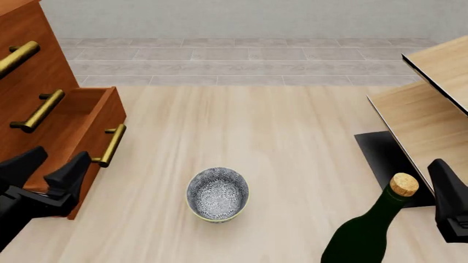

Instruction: Close the bottom drawer of the cabinet.

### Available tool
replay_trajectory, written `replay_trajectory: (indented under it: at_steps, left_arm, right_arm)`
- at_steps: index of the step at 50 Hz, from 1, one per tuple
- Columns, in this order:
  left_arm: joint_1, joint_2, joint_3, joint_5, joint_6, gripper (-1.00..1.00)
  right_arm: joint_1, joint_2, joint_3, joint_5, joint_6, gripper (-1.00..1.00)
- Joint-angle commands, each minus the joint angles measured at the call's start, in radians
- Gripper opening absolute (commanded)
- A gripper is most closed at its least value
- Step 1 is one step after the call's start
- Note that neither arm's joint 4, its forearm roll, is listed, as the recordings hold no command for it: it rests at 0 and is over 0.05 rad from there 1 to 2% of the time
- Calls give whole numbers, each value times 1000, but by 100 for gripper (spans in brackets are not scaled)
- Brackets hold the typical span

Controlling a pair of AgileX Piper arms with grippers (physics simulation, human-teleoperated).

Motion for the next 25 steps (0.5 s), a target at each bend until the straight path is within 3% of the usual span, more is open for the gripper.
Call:
replay_trajectory:
  at_steps: [1, 6, 9, 11, 18, 25]
  left_arm:
    - [-78, 235, 0, -192, 12, 100]
    - [-96, 418, 0, -356, 5, 100]
    - [-104, 449, 0, -382, 2, 100]
    - [-113, 549, 0, -470, -10, 100]
    - [-123, 722, 0, -622, -37, 100]
    - [-125, 822, 0, -702, -75, 100]
  right_arm:
    - [4, 0, -1, -2, -8, 100]
    - [4, 0, 0, -5, -12, 100]
    - [4, 0, -2, -3, -12, 100]
    - [5, 0, -2, -4, -13, 100]
    - [6, 0, -3, -3, -15, 100]
    - [8, 0, -1, -6, -14, 100]
